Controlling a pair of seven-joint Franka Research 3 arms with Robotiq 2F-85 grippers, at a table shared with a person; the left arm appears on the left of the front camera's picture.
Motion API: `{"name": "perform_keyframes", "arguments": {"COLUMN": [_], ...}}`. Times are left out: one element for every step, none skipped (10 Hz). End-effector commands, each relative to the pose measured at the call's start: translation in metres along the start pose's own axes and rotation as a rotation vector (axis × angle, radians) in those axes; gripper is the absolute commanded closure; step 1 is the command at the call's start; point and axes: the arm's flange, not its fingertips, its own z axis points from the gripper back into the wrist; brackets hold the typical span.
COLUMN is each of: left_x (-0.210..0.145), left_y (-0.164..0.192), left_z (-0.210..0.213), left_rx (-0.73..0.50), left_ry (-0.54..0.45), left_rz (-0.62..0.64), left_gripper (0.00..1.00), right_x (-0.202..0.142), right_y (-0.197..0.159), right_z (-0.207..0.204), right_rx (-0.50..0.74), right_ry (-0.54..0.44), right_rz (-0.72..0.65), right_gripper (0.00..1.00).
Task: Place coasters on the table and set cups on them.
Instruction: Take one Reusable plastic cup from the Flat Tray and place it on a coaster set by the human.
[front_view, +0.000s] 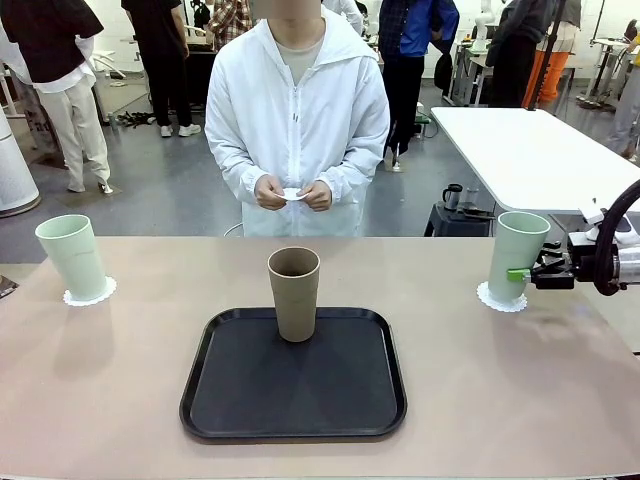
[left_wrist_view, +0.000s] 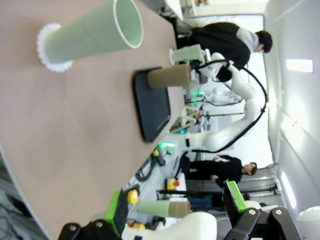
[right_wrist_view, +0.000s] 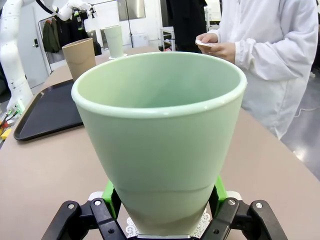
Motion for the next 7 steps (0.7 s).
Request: {"name": "perform_keyframes", "arguments": {"left_x": [-0.0009, -0.0009, -0.0009, -0.0009, -0.0009, -0.0009, -0.0009], "left_y": [-0.0017, -0.0017, -0.0017, -0.0017, -0.0017, -0.0017, -0.0017], "left_z": [0.0007, 0.0007, 0.0007, 0.0007, 0.0007, 0.0007, 0.0007], "left_rx": [0.004, 0.004, 0.004, 0.004, 0.004, 0.004, 0.004], "left_ry": [0.0, 0.0, 0.0, 0.0, 0.0, 0.0, 0.0], "left_rz": [0.004, 0.004, 0.004, 0.004, 0.004, 0.004, 0.004], "left_gripper": [0.0, 0.0, 0.0, 0.0, 0.0, 0.0, 0.0], "right_x": [0.0017, 0.0022, 0.0008, -0.0001, -0.0005, -0.0013, -0.0028], "right_y": [-0.0058, -0.0044, -0.0035, -0.0033, -0.0033, -0.0043, -0.0053], "right_z": [-0.001, 0.0002, 0.0004, 0.0009, 0.0018, 0.002, 0.002], "right_rx": [0.047, 0.049, 0.05, 0.049, 0.049, 0.05, 0.051], "right_ry": [0.008, 0.011, 0.017, 0.021, 0.022, 0.021, 0.022], "right_rz": [-0.015, -0.018, -0.018, -0.02, -0.02, -0.023, -0.026], "right_gripper": [0.18, 0.18, 0.18, 0.18, 0.18, 0.18, 0.18]}}
